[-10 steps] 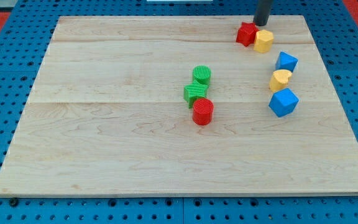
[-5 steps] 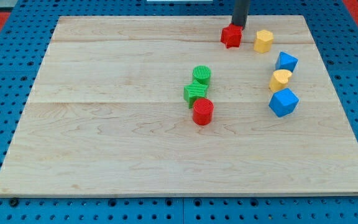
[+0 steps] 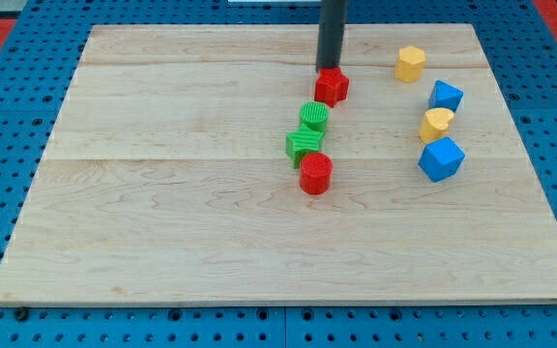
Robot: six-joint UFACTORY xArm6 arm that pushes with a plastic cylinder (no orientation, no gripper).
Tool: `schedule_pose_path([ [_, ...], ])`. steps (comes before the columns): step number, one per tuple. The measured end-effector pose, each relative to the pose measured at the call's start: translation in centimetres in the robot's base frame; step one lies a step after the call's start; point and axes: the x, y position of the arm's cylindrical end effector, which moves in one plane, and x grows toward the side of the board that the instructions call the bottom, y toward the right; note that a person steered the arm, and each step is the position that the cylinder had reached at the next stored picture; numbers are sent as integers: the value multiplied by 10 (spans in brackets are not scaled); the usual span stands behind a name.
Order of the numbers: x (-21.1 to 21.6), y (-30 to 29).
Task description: Move the red star closer to the green circle
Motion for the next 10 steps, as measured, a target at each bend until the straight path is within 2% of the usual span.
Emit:
schedule_pose_path([
  [2,0,-17],
  [3,-33,-17],
  [4,-37,2],
  [6,3,25],
  [10,10,14],
])
